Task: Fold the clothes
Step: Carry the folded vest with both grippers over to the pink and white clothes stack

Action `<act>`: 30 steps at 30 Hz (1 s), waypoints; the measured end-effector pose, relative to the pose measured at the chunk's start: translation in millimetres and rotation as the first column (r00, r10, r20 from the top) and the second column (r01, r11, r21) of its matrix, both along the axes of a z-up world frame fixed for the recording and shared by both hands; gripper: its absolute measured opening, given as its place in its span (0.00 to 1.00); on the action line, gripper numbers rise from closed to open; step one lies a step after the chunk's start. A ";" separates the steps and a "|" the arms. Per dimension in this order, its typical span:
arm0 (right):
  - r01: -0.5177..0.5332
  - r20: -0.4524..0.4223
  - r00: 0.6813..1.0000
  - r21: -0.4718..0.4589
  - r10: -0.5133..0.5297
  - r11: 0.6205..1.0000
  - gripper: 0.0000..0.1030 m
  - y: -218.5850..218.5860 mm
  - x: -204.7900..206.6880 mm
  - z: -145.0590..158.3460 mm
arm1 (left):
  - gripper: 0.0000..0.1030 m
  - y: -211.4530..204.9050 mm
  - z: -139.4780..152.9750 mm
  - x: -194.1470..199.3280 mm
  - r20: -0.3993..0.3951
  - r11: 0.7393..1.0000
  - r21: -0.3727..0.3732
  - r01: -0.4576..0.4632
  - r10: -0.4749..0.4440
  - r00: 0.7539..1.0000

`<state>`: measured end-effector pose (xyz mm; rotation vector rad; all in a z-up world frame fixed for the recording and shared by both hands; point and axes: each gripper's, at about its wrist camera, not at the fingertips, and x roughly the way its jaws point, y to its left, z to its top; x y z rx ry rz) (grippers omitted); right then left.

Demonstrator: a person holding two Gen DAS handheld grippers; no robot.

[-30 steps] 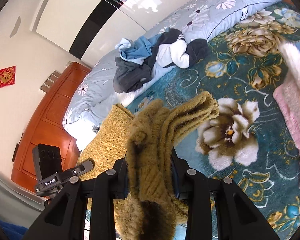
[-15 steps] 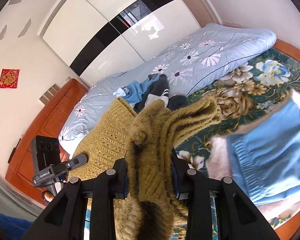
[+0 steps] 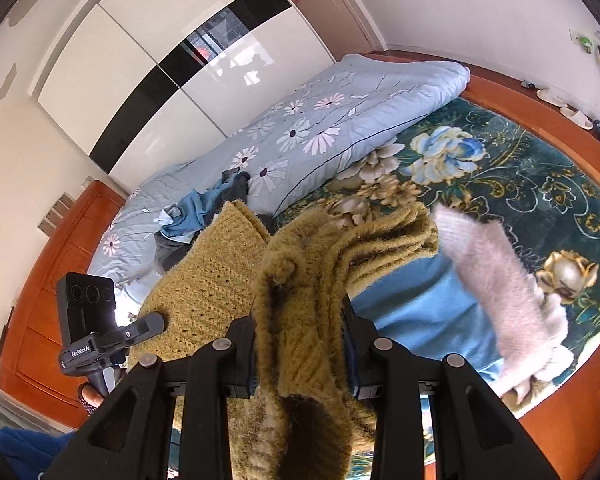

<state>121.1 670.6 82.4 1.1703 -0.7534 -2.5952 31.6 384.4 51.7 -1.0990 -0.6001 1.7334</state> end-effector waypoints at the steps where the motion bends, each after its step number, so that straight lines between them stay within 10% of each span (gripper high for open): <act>1: -0.003 0.005 1.000 0.012 0.002 1.000 0.33 6.9 -0.7 0.3 | 0.38 7.2 -1.9 1.9 0.000 1.000 0.008 0.003 -0.003 1.000; 18: -0.056 0.098 0.994 0.031 0.053 0.998 0.33 82.1 -25.5 -69.5 | 0.41 37.8 -101.4 42.9 0.064 0.999 -0.017 -0.049 0.050 0.997; 30: 0.068 0.131 0.989 -0.040 -0.062 0.997 0.41 105.7 -16.4 -120.6 | 0.48 52.8 -98.4 50.6 0.002 0.995 -0.098 -0.010 0.010 1.000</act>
